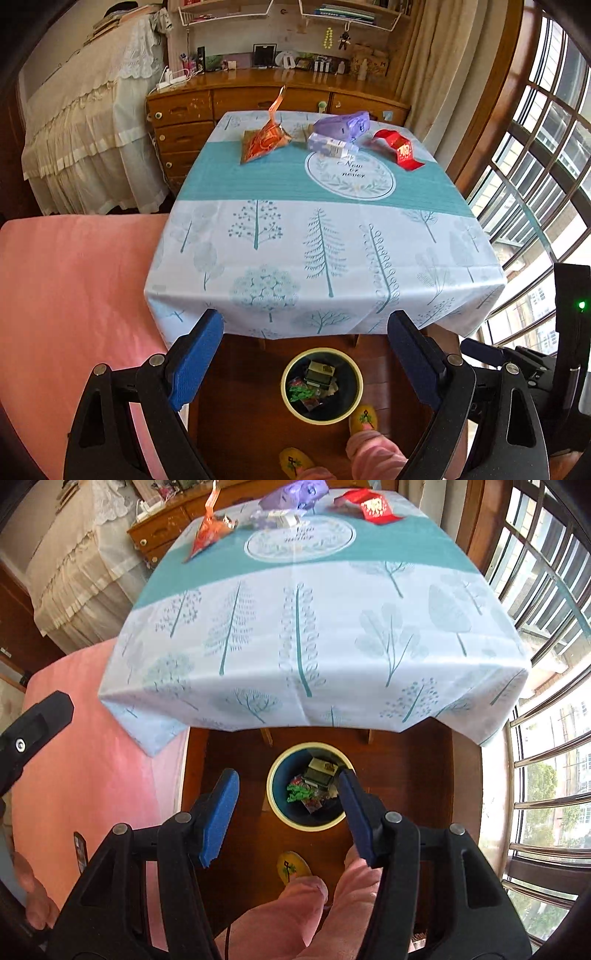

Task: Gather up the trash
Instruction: 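Raise both tools back up over the table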

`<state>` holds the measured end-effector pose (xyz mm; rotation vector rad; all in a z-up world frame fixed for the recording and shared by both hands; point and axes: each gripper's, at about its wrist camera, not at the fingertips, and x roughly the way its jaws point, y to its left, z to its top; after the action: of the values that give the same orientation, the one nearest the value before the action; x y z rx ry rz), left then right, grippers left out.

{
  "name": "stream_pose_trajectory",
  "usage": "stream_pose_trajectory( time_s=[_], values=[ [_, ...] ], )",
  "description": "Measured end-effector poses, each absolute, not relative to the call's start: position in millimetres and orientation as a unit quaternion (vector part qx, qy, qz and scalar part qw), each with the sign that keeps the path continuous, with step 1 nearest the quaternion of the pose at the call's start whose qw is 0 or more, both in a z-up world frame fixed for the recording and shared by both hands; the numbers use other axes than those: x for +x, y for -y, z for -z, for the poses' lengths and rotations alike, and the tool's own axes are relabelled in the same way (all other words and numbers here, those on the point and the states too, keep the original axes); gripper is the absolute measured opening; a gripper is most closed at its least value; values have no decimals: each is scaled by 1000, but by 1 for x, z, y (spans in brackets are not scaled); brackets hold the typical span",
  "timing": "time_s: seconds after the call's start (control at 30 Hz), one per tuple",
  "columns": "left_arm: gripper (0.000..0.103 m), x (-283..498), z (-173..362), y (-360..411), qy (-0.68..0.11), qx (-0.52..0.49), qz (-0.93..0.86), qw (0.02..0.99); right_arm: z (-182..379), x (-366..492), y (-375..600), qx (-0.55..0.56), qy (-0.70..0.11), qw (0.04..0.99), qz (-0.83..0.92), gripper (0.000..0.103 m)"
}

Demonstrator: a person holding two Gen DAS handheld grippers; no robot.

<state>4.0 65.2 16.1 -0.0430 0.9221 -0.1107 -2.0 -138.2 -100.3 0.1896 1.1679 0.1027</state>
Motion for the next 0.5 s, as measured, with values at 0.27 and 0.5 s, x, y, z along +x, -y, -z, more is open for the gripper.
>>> stream_pose_trajectory(
  time_s=[0.27,0.5],
  values=[
    [92,26,-68,-53,-420,-2,60,905,35,22,165,121,-491,863,-24,53],
    [92,66,-93,-47,-405,15,61,912,2,47,200,160,-442,883,5,53]
  ],
)
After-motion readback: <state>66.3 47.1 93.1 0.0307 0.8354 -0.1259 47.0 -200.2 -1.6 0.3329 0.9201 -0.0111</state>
